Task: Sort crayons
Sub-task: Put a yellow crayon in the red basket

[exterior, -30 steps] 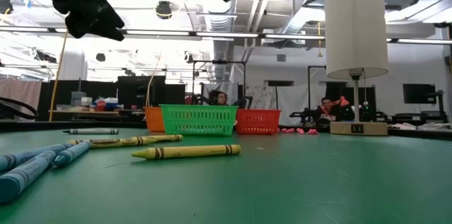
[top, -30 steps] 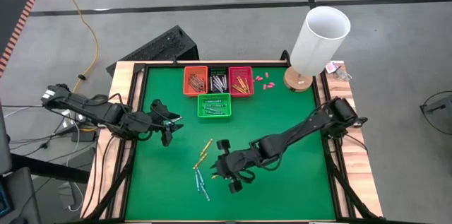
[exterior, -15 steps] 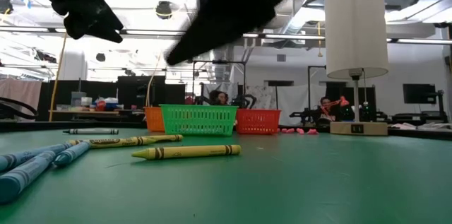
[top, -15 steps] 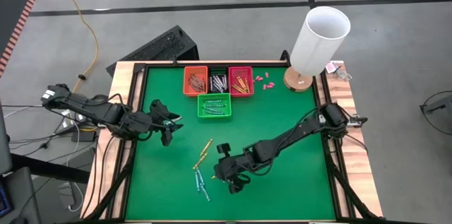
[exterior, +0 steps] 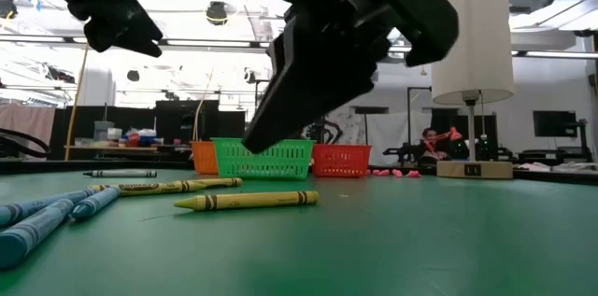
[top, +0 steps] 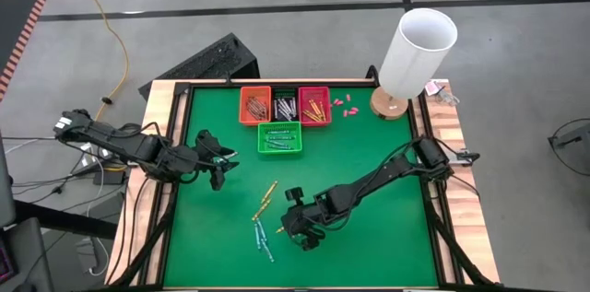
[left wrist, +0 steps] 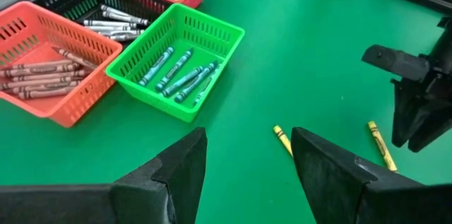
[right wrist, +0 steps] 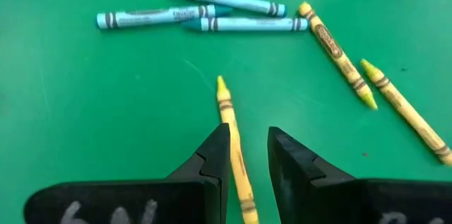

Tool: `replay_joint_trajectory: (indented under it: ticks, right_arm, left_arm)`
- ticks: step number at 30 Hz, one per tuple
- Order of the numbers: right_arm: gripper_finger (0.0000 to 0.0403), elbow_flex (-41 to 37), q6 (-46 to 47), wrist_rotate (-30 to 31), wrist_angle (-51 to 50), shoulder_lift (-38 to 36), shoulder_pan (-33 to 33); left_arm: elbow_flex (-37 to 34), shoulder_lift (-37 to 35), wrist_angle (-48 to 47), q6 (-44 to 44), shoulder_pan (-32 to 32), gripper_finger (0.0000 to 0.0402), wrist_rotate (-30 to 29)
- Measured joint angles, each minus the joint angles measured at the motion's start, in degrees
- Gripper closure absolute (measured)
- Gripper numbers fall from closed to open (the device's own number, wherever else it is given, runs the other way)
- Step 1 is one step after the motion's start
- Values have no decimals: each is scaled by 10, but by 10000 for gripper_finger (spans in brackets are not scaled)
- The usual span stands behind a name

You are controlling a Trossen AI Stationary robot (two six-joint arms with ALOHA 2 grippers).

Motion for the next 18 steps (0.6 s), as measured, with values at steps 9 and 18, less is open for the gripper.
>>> replay_joint_trajectory:
  ticks: [9,18]
  right_arm:
    - [311,0,1,0,-7,13,-7]
    - [311,1,16,0,-9,13,-11]
  left_arm:
    - [0,0,-3,0,0,204,0]
    - [0,0,-6,-2,0,204,0]
